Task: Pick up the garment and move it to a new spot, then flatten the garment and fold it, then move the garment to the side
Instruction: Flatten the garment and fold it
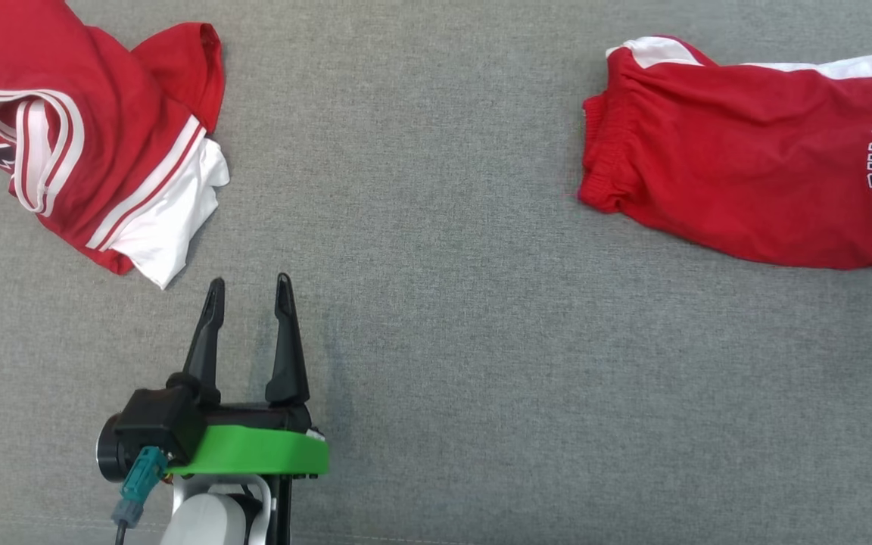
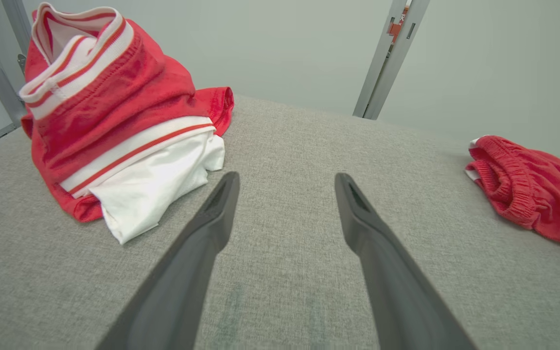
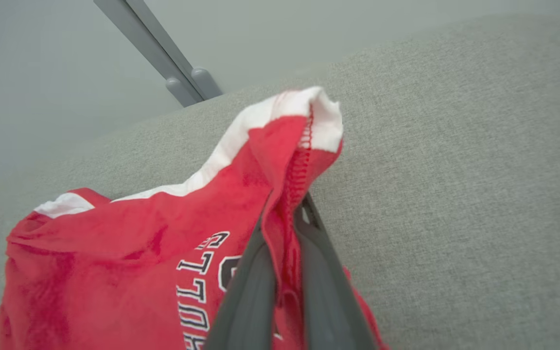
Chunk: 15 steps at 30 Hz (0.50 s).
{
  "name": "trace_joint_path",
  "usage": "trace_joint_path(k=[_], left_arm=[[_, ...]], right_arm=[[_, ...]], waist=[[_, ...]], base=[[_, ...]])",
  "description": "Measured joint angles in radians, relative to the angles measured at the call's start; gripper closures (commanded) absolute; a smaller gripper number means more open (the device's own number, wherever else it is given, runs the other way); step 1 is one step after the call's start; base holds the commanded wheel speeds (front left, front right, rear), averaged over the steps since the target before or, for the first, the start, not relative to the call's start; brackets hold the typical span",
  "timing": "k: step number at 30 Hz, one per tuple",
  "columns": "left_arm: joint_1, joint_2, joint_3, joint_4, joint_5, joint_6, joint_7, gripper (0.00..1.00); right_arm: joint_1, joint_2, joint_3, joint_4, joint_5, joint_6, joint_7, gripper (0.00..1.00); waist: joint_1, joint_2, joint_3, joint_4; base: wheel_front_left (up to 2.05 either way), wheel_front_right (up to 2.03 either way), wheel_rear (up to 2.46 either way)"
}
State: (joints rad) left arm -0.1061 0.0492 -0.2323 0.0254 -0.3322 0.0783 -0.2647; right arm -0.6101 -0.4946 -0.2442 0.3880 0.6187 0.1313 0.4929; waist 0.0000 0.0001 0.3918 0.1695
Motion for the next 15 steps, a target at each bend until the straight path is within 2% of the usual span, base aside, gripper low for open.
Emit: trace_joint_path(k=[4,9,12,15], left_arm=[[0.012,0.0,-0.013,0.007,-0.013,-0.007,0.0,0.0],[0.012,0.0,-0.041,0.008,-0.021,-0.009,0.0,0.0],[0.005,0.0,-0.059,0.006,-0.033,-0.013,0.0,0.0],[-0.011,0.0,-0.08,0.006,-0.044,-0.013,0.0,0.0]], right_arm=[[-0.001,0.055,-0.065,-0.094,-0.068,-0.001,0.138,1.0],[-0.037,0.24,-0.052,-0.241,-0.162,-0.001,0.323,1.0],[-0.068,0.351,-0.032,-0.273,-0.259,-0.001,0.368,1.0],[-0.104,0.413,-0.028,-0.253,-0.356,-0.001,0.351,1.0]], waist=[[0.0,0.0,-0.014,-0.005],[0.0,0.0,-0.023,0.008],[0.0,0.0,-0.021,0.026],[0.0,0.0,-0.017,0.05]], base=[[0.0,0.0,0.0],[0.0,0.0,0.0],[0.0,0.0,0.0],[0.0,0.0,0.0]])
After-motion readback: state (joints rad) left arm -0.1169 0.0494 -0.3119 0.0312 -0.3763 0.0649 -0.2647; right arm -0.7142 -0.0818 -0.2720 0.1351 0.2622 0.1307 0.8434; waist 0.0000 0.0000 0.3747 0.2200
